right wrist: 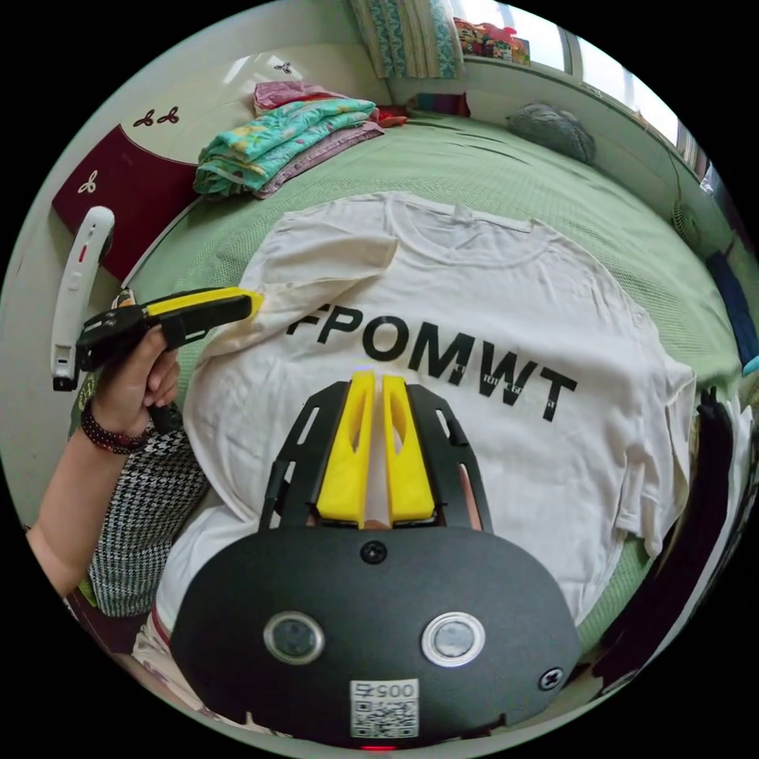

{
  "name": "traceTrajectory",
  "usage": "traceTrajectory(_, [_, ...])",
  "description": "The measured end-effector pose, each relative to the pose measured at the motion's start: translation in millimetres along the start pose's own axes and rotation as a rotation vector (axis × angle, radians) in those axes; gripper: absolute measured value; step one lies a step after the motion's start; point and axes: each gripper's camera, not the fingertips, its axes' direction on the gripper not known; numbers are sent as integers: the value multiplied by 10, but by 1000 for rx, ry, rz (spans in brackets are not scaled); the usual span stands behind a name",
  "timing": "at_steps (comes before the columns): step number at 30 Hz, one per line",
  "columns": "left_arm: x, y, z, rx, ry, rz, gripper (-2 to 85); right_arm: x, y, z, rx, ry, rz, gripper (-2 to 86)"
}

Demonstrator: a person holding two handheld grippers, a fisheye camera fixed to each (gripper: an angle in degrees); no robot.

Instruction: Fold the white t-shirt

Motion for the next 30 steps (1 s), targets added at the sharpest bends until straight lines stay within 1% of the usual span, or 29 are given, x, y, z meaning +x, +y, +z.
traceTrajectory(6, [427, 374, -254, 111, 35, 175, 44, 12, 272, -235, 3, 42, -15, -8])
traceTrajectory(8, [552, 501, -260, 98, 52, 220, 48, 29, 393, -299, -1, 52, -7, -8])
traceTrajectory(10, [675, 639, -197, 42, 78, 253, 64, 29, 481, -331, -10, 66, -6, -8])
traceTrajectory(16, [727, 762, -77, -4, 91, 182, 62, 14, 720, -477, -17, 106, -9, -9])
traceTrajectory(23, [749, 584, 54, 4, 21, 142, 61, 93, 875, -562, -31, 108, 15, -9])
traceTrajectory(27, [752, 433, 200, 1, 34, 113, 59, 98, 797, -572, -6, 95, 21, -9])
traceTrajectory(30, [740, 343, 310, 3, 38, 102, 58, 33, 566, -554, 26, 72, 6, -9])
